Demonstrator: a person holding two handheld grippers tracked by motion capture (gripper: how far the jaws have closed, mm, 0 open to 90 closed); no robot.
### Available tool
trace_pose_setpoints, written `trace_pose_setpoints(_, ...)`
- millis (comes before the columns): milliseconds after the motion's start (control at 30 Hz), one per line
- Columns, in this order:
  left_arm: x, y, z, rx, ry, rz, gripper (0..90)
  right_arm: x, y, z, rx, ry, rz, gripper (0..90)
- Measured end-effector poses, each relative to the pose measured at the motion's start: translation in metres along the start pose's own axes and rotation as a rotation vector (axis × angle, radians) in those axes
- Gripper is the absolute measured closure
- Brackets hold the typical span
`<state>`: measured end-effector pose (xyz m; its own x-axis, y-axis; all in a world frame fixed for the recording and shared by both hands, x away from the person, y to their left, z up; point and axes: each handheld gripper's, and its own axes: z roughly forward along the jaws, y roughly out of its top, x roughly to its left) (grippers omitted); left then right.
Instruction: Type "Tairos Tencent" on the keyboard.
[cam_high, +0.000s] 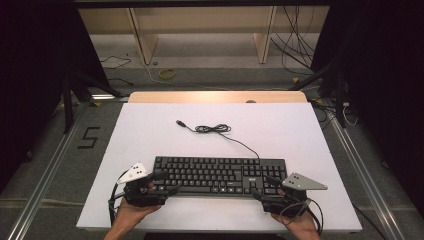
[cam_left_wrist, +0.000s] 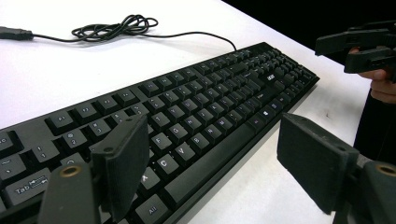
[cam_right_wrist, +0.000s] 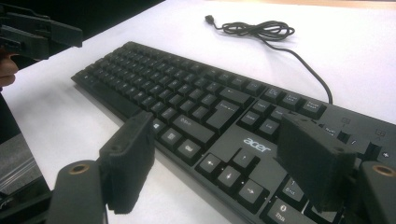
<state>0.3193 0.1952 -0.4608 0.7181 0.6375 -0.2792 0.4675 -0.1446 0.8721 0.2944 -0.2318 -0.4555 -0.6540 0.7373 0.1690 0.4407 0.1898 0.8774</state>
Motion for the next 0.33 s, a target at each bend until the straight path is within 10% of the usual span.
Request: trace_pose_setpoints(333,0.0005,0.0002,-0.0001,-0.003,0.009,0.005,24.8,-0.0008,-0.0001,0.0002,0.002,-0.001,0.007,28.5)
